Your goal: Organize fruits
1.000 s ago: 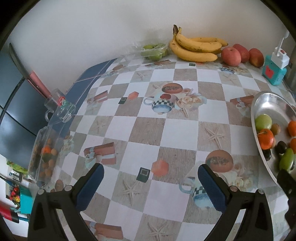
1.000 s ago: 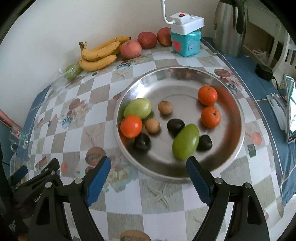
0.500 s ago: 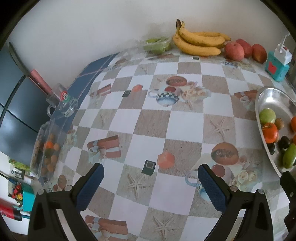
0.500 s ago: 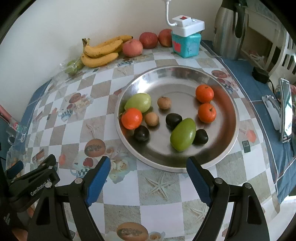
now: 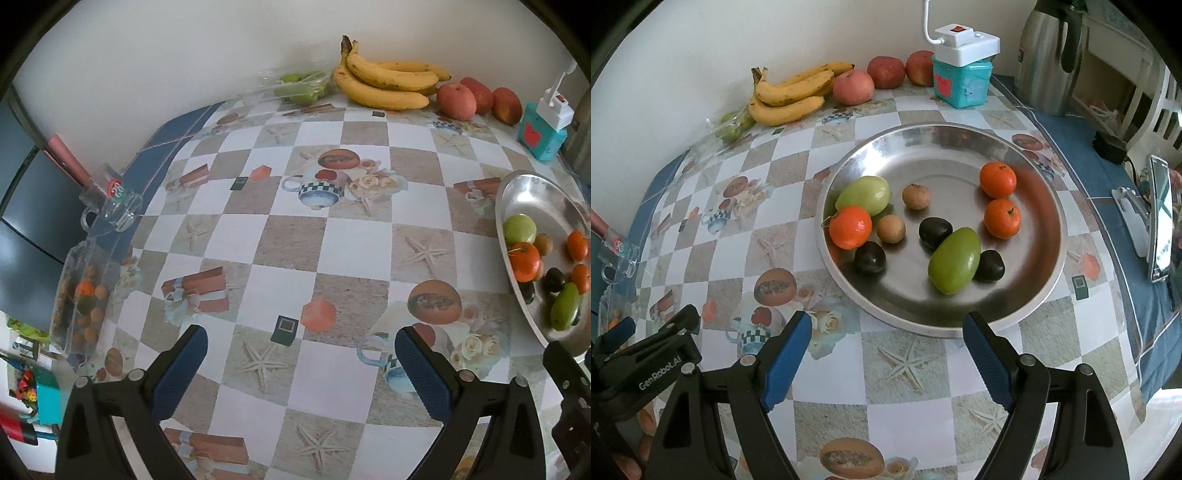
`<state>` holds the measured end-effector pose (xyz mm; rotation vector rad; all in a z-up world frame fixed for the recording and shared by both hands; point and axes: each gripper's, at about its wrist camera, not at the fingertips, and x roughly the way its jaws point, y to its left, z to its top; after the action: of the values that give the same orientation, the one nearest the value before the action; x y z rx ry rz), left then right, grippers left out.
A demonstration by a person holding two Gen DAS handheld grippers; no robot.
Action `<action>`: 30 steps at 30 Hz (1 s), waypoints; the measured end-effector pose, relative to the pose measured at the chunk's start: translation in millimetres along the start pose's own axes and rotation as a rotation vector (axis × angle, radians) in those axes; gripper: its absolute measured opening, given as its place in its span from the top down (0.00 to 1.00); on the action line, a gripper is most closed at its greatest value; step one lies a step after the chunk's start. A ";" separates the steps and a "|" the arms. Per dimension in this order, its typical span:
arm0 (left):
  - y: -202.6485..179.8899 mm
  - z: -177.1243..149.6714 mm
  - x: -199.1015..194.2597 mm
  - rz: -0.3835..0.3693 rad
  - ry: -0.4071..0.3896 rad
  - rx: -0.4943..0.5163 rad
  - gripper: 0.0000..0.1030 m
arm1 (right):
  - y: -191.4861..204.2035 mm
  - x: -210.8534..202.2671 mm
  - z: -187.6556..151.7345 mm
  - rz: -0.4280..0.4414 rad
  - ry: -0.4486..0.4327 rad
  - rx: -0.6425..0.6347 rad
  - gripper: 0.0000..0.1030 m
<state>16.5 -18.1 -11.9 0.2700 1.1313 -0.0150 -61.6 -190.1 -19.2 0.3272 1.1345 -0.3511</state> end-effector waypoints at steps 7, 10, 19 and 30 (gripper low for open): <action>1.2 0.7 -2.4 -0.024 -0.001 -0.012 0.00 | -2.0 1.0 0.2 -0.003 0.009 0.007 0.18; 1.5 0.5 -3.1 -0.027 -0.003 -0.013 0.00 | -1.4 1.1 -0.1 -0.007 0.011 0.004 0.18; 1.0 0.1 -2.6 -0.028 -0.002 -0.013 0.00 | -1.8 1.8 0.1 -0.009 0.018 0.006 0.18; 0.7 -0.4 -1.9 -0.027 -0.001 -0.013 0.00 | -2.8 3.3 -0.6 -0.010 0.026 0.006 0.18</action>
<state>15.4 -17.5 -10.2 0.2425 1.1334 -0.0317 -62.0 -192.8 -22.7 0.3321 1.1615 -0.3602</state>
